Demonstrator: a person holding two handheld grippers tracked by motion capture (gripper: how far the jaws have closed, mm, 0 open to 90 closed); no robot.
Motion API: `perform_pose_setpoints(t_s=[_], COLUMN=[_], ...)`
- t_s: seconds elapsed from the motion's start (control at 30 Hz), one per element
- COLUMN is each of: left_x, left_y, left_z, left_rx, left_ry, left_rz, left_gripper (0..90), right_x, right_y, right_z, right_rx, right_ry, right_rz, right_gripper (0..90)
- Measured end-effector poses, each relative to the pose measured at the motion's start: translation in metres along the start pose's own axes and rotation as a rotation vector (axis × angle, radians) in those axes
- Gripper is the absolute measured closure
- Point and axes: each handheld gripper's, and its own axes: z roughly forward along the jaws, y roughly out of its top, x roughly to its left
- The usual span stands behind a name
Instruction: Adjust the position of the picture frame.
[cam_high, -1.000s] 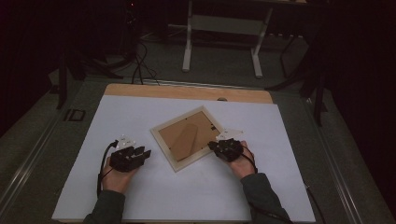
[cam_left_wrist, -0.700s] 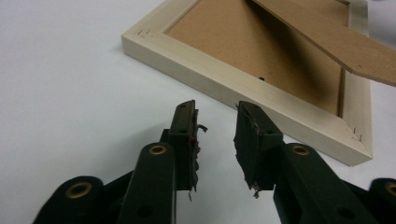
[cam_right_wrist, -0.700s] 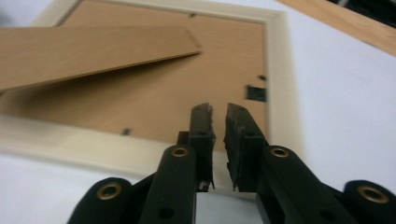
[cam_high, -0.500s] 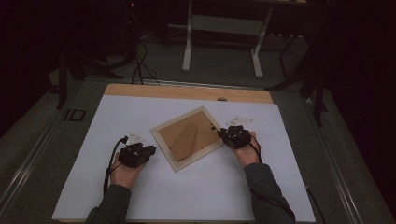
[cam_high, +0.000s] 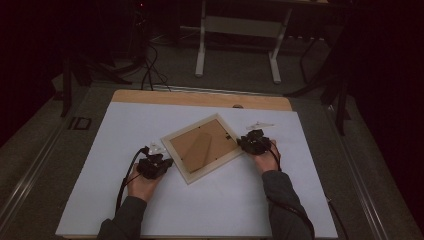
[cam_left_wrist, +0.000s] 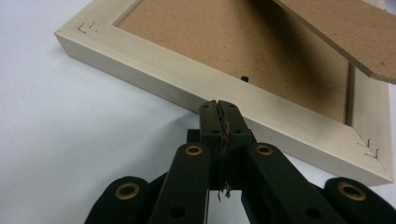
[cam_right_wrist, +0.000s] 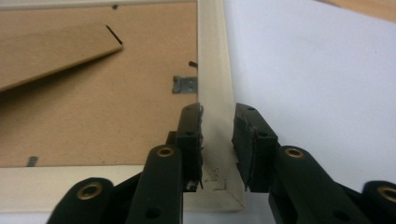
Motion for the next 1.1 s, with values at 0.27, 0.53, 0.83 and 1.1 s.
perform_pose_setpoints(t_s=[0.27, 0.53, 0.83, 1.1], left_x=[-0.004, -0.01, -0.015, -0.021], left_y=[0.0, -0.004, -0.008, -0.012], left_z=[0.002, 0.0, -0.001, -0.001], left_rx=[0.014, 0.014, 0.018, 0.025], left_ry=[0.001, -0.016, -0.017, -0.028], left_rz=[0.018, 0.029, 0.038, 0.055], left_gripper=[90.0, 90.0, 90.0, 90.0], right_x=[-0.002, -0.002, -0.001, -0.002], right_y=[0.001, 0.001, 0.002, 0.004], right_z=[0.002, 0.002, 0.003, 0.003], right_rx=[0.0, 0.003, 0.009, 0.018], right_ry=[0.009, 0.032, 0.053, 0.06], right_rz=[0.024, 0.031, 0.026, 0.022], right_gripper=[69.2, 68.2, 68.4, 65.8])
